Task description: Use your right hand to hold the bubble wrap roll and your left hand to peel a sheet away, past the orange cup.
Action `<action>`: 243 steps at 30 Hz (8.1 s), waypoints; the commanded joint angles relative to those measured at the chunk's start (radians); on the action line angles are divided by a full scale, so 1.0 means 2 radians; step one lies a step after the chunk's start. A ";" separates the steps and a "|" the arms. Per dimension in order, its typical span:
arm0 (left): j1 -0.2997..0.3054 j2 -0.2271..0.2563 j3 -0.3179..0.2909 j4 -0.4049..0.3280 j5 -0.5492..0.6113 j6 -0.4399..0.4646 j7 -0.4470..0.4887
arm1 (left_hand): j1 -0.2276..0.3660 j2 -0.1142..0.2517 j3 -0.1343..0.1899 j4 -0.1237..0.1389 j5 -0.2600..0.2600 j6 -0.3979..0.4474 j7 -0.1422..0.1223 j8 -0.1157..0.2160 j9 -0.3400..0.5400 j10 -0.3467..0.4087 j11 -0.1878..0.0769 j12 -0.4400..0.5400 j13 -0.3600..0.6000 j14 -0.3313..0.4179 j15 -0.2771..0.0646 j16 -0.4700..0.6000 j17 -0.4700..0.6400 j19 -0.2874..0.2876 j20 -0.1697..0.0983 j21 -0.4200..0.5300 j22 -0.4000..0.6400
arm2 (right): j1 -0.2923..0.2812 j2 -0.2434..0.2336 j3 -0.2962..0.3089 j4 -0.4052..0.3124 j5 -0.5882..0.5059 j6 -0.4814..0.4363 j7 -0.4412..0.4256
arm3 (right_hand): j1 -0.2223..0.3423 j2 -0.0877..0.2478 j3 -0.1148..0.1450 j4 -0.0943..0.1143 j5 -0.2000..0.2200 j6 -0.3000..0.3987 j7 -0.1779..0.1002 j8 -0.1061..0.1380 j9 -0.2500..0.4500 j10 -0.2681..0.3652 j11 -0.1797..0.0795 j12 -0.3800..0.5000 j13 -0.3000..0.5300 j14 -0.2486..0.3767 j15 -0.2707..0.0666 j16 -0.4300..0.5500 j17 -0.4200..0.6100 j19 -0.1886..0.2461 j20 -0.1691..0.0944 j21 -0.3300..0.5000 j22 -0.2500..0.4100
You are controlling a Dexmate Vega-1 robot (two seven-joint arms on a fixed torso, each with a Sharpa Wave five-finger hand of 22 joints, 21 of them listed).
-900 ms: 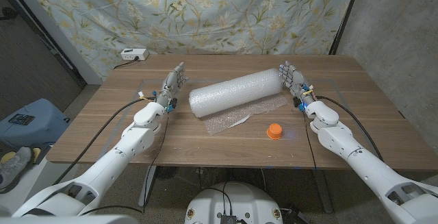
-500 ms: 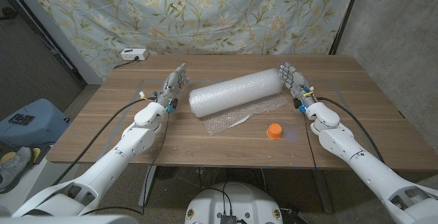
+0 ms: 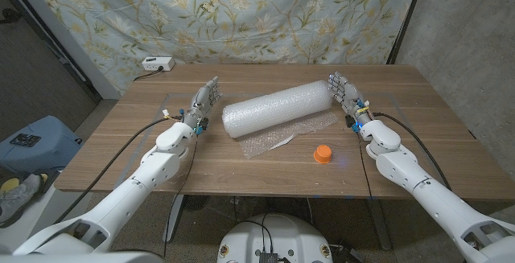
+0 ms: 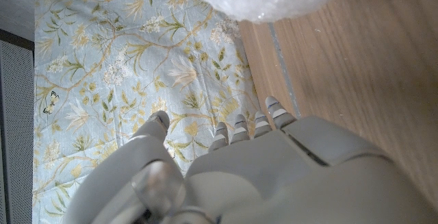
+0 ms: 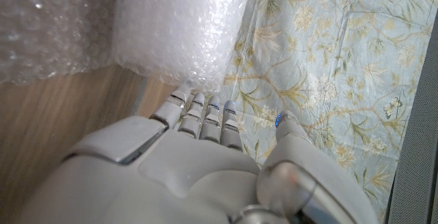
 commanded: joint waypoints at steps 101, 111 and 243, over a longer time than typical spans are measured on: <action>0.041 0.016 -0.008 -0.076 -0.012 0.032 0.035 | 0.015 -0.006 0.005 -0.037 0.004 0.002 0.000 -0.001 0.001 0.007 0.008 0.001 -0.004 0.005 0.008 0.000 0.002 0.008 0.005 -0.015 0.001 | 0.122 -0.057 -0.066 0.063 -0.212 0.183 0.091 | 0.018 -0.023 0.002 -0.032 -0.001 -0.006 -0.002 -0.003 0.002 -0.024 0.010 -0.004 0.001 -0.034 0.041 -0.004 -0.016 -0.038 0.038 -0.002 0.001; 0.041 0.016 -0.008 -0.083 -0.010 0.029 0.035 | 0.015 -0.006 0.005 -0.039 0.005 0.000 0.001 -0.001 0.001 0.006 0.010 0.001 -0.004 0.005 0.009 0.000 0.002 0.008 0.006 -0.016 0.001 | 0.144 -0.057 -0.076 0.071 -0.253 0.209 0.097 | 0.032 -0.034 0.005 -0.045 0.001 -0.015 0.002 -0.003 0.002 -0.028 0.008 -0.004 0.001 -0.039 0.041 -0.005 -0.018 -0.044 0.041 -0.003 0.000; 0.061 0.020 -0.021 -0.106 -0.038 0.045 0.044 | 0.008 0.000 0.009 -0.055 0.007 0.004 0.004 0.000 0.002 0.009 0.014 0.001 -0.004 0.009 0.011 0.001 0.003 0.015 0.008 -0.025 0.002 | 0.396 -0.032 -0.300 0.139 -0.709 0.247 -0.002 | 0.125 -0.123 0.007 -0.045 0.034 -0.149 0.007 -0.003 0.002 -0.150 0.020 -0.003 0.000 -0.118 0.061 -0.002 -0.022 -0.100 0.071 -0.002 -0.001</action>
